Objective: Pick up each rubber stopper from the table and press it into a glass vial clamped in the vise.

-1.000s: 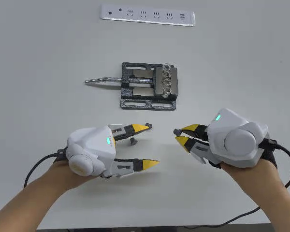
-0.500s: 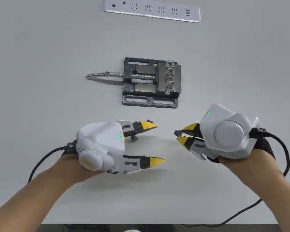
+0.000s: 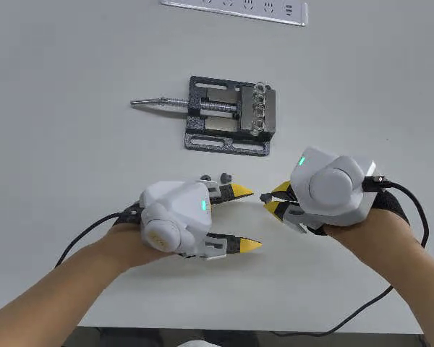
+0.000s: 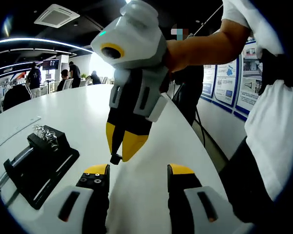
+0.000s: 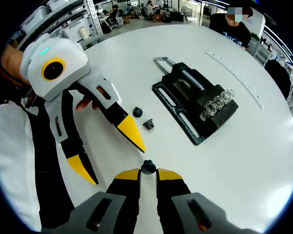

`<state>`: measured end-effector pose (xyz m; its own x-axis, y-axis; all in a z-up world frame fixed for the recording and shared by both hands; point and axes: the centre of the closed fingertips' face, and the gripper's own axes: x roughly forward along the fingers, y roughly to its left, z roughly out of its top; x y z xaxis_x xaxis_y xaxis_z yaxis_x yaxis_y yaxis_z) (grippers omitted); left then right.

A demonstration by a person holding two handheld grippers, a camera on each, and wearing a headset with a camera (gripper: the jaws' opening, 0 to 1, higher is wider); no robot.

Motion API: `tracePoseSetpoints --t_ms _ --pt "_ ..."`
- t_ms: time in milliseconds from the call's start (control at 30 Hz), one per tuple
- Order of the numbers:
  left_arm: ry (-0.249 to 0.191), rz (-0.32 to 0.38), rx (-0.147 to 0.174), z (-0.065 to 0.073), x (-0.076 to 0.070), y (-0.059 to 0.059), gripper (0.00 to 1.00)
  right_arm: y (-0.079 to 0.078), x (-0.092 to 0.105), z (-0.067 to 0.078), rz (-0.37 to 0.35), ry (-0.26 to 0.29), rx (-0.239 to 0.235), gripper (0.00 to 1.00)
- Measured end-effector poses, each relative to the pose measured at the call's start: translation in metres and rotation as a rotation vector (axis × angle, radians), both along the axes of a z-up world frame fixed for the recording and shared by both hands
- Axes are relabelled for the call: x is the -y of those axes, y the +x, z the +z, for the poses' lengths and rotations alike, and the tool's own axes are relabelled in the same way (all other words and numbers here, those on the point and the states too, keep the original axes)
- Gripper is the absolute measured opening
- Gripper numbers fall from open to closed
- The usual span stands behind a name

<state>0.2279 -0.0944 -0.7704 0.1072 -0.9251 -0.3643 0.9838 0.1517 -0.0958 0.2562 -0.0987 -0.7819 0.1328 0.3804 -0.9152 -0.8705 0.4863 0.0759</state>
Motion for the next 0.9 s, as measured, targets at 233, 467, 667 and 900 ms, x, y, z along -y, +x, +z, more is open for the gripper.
tracePoseSetpoints --t_ms 233,467,667,900 --pt "0.014 -0.017 -0.008 -0.005 0.005 -0.005 0.45 -0.001 -0.001 -0.001 0.019 -0.007 -0.006 0.12" --pt "0.014 -0.013 -0.015 -0.007 0.006 -0.004 0.45 0.003 -0.003 0.0 0.027 -0.002 0.0 0.12" --pt "0.021 -0.009 -0.026 -0.011 0.005 -0.003 0.45 0.004 -0.004 -0.003 0.036 -0.007 -0.006 0.11" --pt "0.022 0.006 -0.035 -0.014 0.0 0.001 0.45 0.008 -0.002 -0.007 0.035 -0.012 -0.007 0.12"
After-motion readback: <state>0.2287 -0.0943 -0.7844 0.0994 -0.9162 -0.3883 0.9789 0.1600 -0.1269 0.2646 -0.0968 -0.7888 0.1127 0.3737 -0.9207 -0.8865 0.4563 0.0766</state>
